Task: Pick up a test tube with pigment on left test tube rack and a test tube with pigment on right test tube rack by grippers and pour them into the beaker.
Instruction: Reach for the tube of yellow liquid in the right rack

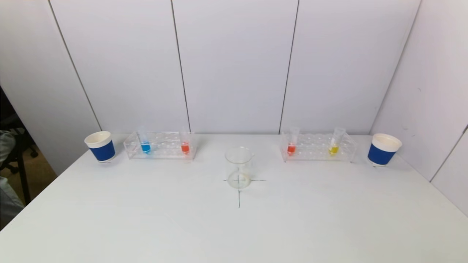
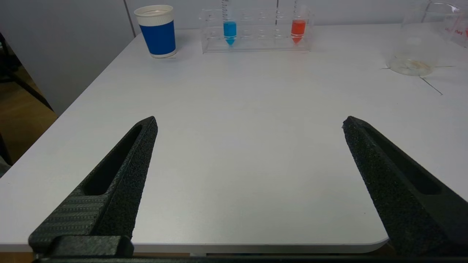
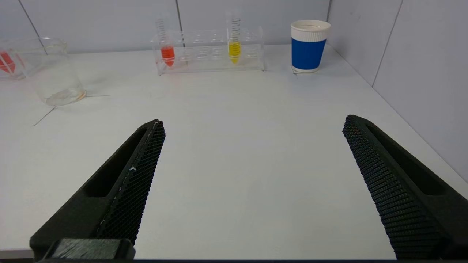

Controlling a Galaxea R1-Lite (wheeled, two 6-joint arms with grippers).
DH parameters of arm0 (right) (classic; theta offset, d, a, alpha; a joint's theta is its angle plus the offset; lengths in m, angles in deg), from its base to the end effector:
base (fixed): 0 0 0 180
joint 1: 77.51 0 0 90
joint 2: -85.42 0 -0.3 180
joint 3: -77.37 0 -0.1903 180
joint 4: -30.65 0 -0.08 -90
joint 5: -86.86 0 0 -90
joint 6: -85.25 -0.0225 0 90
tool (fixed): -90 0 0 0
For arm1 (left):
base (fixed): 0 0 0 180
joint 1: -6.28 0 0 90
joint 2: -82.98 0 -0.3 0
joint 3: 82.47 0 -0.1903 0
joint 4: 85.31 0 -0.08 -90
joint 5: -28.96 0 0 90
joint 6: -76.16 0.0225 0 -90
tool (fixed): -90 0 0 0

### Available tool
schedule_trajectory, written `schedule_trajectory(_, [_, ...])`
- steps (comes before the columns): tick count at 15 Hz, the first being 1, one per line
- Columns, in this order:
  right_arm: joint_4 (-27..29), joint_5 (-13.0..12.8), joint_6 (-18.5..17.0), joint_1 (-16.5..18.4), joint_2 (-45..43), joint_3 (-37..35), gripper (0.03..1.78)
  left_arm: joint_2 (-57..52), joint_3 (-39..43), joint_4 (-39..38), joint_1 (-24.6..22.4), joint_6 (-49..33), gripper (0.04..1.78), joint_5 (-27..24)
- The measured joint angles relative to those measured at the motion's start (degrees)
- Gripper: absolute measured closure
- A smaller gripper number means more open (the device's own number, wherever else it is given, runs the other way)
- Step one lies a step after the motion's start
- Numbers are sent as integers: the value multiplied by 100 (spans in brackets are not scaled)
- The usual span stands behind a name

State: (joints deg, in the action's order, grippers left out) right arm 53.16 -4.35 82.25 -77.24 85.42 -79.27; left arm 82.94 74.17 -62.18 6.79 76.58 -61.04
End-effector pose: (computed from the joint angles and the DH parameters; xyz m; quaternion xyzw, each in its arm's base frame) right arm -0.0228 -0.0004 0.0770 0.0262 -0.0078 -0.0127 0.9995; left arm -0.0229 0.0002 0.0759 0.0037 -0.0024 -0.0044 1.0000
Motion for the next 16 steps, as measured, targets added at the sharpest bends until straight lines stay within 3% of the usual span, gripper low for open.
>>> schedule_trajectory(16, [-74,-50,39,0,0,90,4,0,0,0,-2,0,5,0])
